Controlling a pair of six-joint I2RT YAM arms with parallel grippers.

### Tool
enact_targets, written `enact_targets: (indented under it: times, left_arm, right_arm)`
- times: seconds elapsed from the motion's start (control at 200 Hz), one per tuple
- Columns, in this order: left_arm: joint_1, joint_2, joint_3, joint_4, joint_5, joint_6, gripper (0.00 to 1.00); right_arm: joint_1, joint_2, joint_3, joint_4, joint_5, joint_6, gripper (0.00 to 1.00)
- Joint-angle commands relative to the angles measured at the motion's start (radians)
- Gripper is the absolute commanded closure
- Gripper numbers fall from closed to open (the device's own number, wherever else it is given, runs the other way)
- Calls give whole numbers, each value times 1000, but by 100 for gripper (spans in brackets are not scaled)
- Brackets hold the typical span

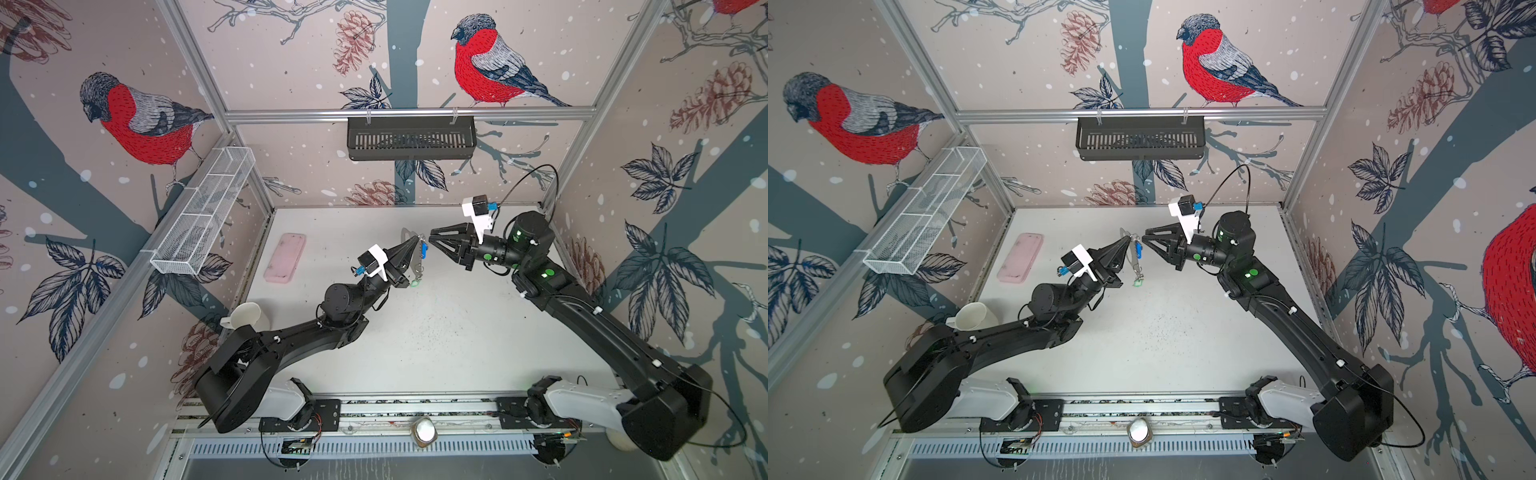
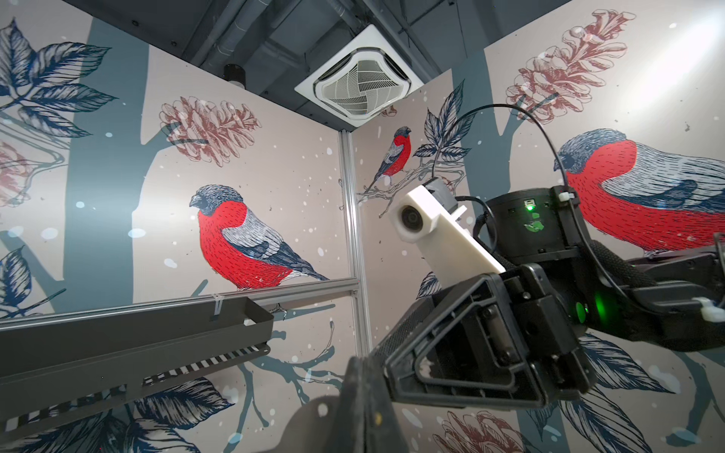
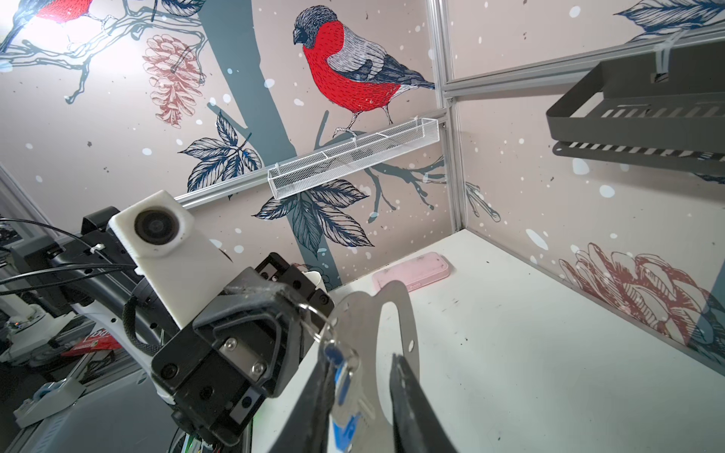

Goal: Attach keys to a key ring
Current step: Insert the key into the keyring.

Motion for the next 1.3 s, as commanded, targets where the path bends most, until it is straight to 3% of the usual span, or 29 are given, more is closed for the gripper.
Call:
enact_targets:
  times: [0.0, 0.525, 0.986, 1.096, 1.296]
  left_arm:
    - [2, -7, 9, 10, 26, -13, 100]
    - [2, -9, 15, -9, 50, -24, 100]
    - [2, -9, 15, -24, 64, -29, 100]
    - [2, -9, 16, -34, 61, -28, 100]
    - [3, -10, 16, -48, 58, -25, 100]
  right_arm:
    - [9, 3, 16, -3, -17, -37, 72]
    - [49, 22, 63, -72, 55, -98, 76]
    - [55, 27, 77, -87, 81, -114, 91]
    - [55, 20, 76, -85, 94, -112, 99]
    - [55, 11, 73, -82, 116, -108, 100]
